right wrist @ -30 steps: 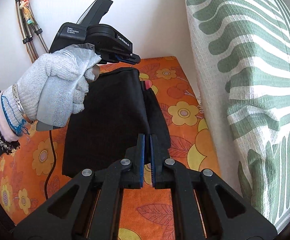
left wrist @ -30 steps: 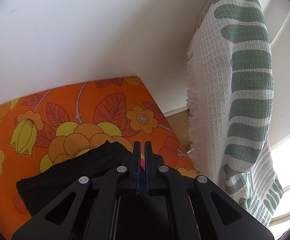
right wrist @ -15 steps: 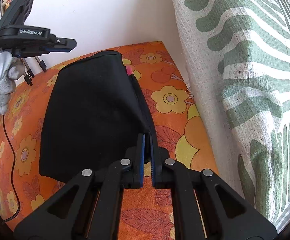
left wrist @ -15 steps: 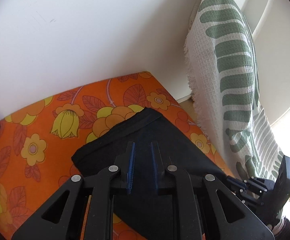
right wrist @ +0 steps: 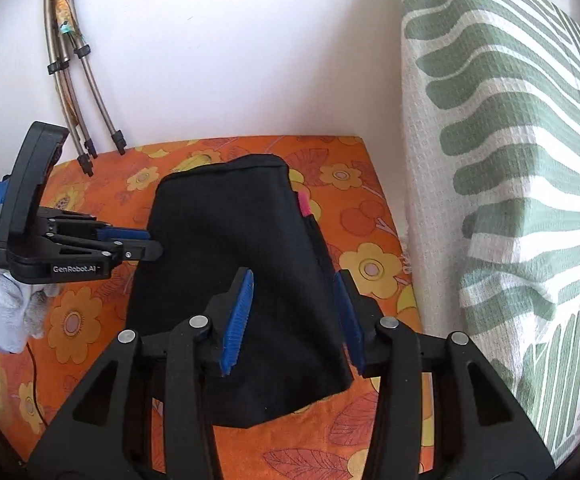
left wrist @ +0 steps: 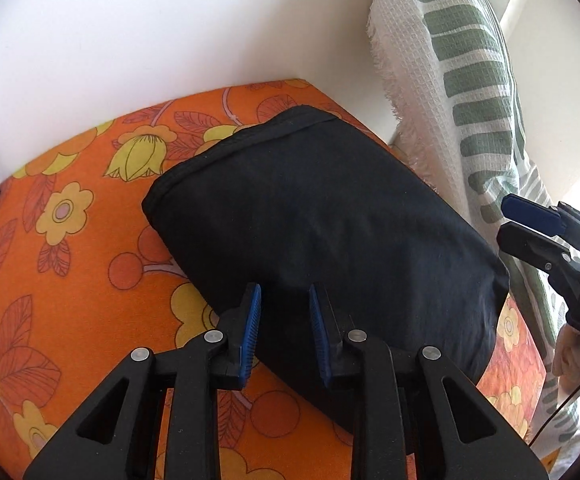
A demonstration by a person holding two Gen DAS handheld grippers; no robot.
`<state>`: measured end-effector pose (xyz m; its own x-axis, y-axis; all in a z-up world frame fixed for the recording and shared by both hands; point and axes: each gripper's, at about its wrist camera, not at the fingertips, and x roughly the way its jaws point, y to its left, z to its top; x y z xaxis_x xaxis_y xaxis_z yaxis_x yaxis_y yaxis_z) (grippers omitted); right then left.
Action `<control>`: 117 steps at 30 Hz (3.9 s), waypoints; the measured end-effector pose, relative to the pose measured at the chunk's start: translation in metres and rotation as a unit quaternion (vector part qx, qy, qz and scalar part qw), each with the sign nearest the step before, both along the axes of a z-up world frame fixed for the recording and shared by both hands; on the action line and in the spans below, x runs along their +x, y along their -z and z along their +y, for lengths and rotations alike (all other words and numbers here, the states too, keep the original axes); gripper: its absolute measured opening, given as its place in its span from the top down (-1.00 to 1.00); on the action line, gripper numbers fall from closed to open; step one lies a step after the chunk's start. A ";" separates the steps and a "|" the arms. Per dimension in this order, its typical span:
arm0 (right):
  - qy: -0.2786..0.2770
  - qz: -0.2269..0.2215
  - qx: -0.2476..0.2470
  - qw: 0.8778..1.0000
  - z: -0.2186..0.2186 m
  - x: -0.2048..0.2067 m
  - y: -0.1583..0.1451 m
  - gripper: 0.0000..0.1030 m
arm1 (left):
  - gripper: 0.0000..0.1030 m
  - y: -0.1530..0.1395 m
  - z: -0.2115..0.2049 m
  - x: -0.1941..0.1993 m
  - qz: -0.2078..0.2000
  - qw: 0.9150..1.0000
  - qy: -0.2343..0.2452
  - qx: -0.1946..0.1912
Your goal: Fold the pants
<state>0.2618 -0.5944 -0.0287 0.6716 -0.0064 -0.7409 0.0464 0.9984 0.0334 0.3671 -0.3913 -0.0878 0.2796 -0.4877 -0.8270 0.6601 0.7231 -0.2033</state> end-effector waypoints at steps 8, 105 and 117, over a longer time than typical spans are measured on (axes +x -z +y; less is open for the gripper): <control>-0.063 0.066 0.012 0.996 0.017 0.091 0.042 0.41 | 0.48 0.000 0.001 0.000 -0.014 1.000 -0.010 0.012; -0.111 0.104 0.205 0.967 -0.050 0.125 0.102 0.21 | 0.62 0.027 0.005 0.025 0.020 0.993 -0.072 -0.096; -0.085 0.020 0.179 0.980 -0.009 0.090 0.063 0.69 | 0.79 -0.011 0.043 0.009 -0.033 0.990 -0.069 -0.115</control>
